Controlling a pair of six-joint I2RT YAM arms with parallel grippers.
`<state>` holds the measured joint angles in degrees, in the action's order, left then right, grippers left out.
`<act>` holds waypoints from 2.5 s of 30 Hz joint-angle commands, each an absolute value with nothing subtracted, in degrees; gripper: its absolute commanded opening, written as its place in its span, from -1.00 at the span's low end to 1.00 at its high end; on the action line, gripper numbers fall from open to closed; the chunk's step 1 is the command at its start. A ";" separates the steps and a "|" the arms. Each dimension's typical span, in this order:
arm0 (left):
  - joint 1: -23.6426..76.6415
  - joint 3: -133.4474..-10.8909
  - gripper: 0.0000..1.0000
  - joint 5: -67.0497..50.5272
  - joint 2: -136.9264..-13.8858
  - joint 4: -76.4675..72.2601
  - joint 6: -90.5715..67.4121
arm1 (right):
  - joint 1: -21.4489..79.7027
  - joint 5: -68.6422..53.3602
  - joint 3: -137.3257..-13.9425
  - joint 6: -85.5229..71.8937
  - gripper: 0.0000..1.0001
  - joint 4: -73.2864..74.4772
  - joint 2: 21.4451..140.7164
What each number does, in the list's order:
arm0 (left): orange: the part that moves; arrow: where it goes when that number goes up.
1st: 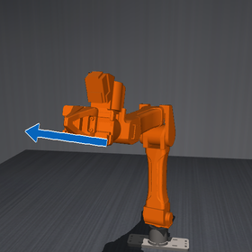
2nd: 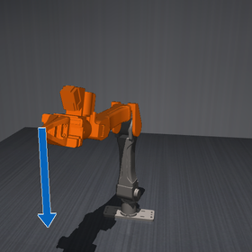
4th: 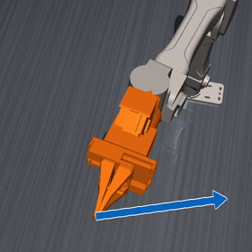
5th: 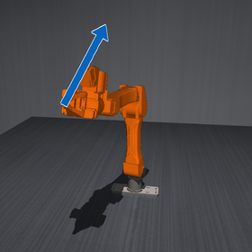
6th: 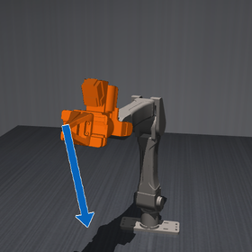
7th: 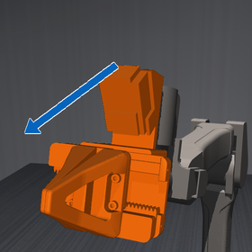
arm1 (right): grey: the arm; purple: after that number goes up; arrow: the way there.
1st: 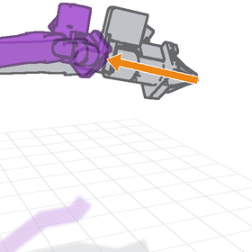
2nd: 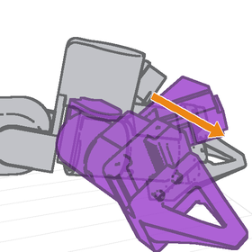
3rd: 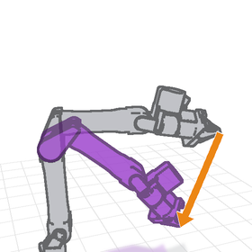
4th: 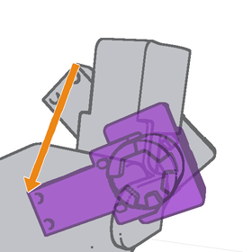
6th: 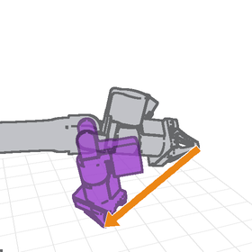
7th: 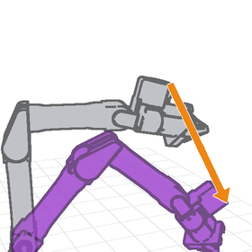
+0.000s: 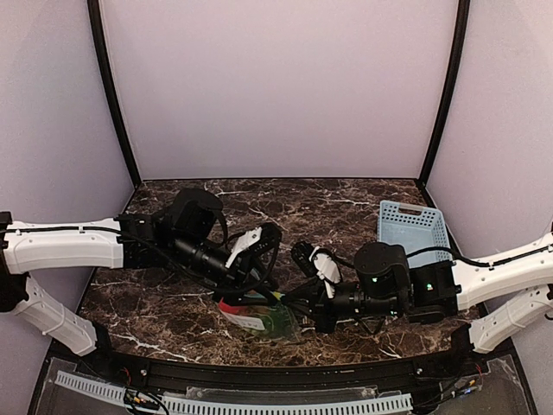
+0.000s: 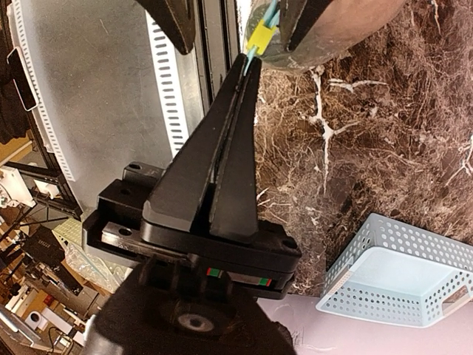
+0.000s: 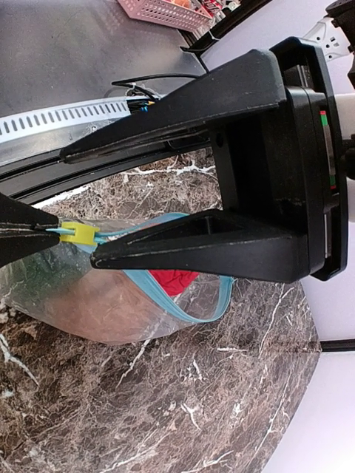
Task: Place the food in the zip-top bag and seal the zipper
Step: Zip the zipper of the food storage bag.
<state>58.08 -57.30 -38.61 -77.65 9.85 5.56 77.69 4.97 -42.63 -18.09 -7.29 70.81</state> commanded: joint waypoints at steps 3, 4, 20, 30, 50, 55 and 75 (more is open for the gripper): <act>58.85 -59.84 -0.13 -37.85 -79.12 10.45 7.12 | 77.91 4.49 -42.01 -18.54 -1.00 -11.40 69.57; 58.97 -60.02 -0.12 -37.82 -79.20 10.48 7.30 | 77.93 4.41 -42.02 -18.62 -1.00 -11.42 69.74; 59.04 -59.75 -0.43 -35.40 -78.81 13.32 9.30 | 77.92 5.71 -41.09 -19.34 -1.00 -11.91 68.79; 59.07 -59.97 -0.67 -35.77 -79.52 13.52 9.16 | 77.95 5.90 -41.31 -19.46 -1.00 -12.22 69.24; 59.05 -59.21 -0.99 -30.24 -78.03 15.38 7.24 | 77.92 18.72 -43.40 -22.25 -1.00 -7.03 70.42; 59.03 -58.96 -0.99 -29.62 -78.09 16.19 7.18 | 77.84 20.86 -43.77 -23.55 -1.00 -5.48 70.67; 58.97 -56.26 -0.99 -24.60 -75.84 19.11 7.44 | 76.48 27.50 -43.51 -28.04 -1.00 -0.86 69.44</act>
<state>58.78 -58.70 -25.63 -79.00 11.46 7.49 78.11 19.51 -42.54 -25.82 -5.37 70.72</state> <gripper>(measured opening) 0.053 0.005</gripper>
